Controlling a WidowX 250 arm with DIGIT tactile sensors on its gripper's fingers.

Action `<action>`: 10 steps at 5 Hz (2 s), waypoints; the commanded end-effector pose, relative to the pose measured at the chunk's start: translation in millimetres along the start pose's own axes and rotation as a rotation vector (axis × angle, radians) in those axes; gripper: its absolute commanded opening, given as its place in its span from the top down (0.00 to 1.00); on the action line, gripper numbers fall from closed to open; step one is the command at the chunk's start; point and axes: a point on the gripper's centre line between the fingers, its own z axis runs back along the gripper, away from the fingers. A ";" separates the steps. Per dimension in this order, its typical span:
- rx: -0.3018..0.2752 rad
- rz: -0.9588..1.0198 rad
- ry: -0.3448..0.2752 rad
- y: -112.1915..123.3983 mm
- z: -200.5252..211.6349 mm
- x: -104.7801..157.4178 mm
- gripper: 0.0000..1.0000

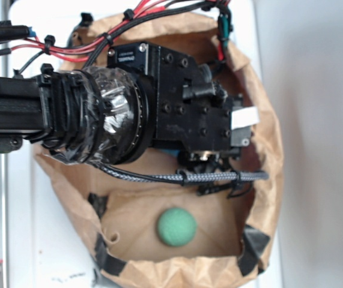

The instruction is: Grab the blue cloth.

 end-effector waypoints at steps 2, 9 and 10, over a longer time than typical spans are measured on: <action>0.004 0.029 -0.068 -6.6 -2.3 16.2 1.00; -0.037 -0.019 0.020 -4.8 116.7 4.0 1.00; -0.054 -0.025 0.024 -6.8 130.4 7.1 1.00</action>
